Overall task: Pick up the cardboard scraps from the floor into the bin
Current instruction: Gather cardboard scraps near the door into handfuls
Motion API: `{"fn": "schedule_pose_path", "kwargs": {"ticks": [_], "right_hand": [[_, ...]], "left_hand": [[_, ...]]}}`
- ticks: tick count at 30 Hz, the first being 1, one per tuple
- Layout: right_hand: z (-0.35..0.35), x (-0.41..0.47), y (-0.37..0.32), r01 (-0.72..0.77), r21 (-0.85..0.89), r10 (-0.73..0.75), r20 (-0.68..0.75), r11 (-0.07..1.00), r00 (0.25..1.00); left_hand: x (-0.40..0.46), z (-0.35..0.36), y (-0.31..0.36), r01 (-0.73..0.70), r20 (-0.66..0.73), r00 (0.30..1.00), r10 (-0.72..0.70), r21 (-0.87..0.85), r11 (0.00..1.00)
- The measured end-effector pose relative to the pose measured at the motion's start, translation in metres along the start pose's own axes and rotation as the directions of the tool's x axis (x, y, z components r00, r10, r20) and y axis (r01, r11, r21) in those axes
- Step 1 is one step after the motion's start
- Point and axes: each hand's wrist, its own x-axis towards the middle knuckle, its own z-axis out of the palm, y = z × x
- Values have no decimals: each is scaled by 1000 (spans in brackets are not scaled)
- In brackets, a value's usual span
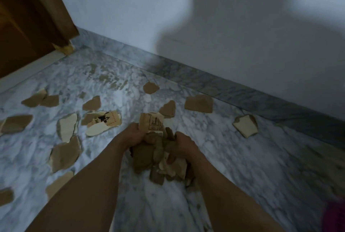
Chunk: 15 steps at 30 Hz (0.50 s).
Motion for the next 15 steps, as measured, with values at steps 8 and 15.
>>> {"fn": "schedule_pose_path", "kwargs": {"ticks": [8, 15], "right_hand": [[-121, -15, 90, -92, 746, 287, -138, 660, 948], [-180, -20, 152, -300, 677, 441, -41, 672, 896]], "left_hand": [[-35, -7, -5, -17, -69, 998, -9, -375, 927], [-37, 53, -11, 74, 77, 994, -76, 24, 997]]}}
